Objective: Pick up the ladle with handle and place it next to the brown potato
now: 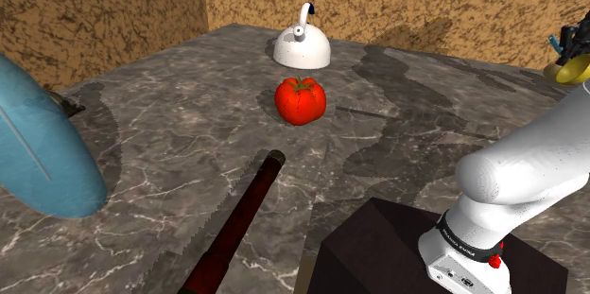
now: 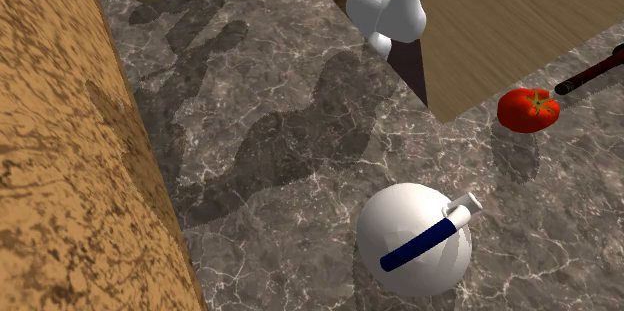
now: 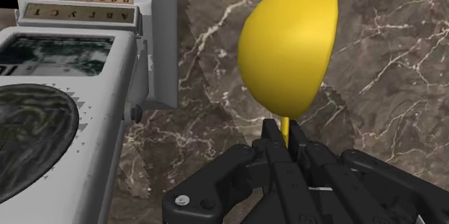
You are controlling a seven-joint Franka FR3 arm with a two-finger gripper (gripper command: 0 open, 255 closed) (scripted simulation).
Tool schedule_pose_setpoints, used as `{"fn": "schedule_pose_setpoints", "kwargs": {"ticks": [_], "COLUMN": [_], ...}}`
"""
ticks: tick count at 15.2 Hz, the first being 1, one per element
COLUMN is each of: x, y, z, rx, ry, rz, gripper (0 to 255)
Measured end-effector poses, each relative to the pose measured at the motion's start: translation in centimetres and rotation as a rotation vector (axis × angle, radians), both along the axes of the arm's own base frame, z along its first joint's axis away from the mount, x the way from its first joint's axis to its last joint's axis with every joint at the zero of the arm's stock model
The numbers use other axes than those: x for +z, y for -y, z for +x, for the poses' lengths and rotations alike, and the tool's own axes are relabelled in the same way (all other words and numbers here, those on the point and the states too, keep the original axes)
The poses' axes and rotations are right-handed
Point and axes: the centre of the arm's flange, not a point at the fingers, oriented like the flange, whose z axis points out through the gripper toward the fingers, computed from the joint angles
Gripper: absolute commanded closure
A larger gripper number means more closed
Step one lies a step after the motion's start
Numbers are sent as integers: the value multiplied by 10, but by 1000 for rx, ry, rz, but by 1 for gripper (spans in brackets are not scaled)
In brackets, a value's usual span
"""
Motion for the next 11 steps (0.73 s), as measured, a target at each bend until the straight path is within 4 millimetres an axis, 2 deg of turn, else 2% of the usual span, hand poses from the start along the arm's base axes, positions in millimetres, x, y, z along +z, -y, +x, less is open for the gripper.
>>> {"fn": "schedule_pose_setpoints", "kwargs": {"ticks": [11], "x": [-58], "y": [1], "z": [1], "rx": [0], "ry": [0], "rz": [0], "gripper": [255]}}
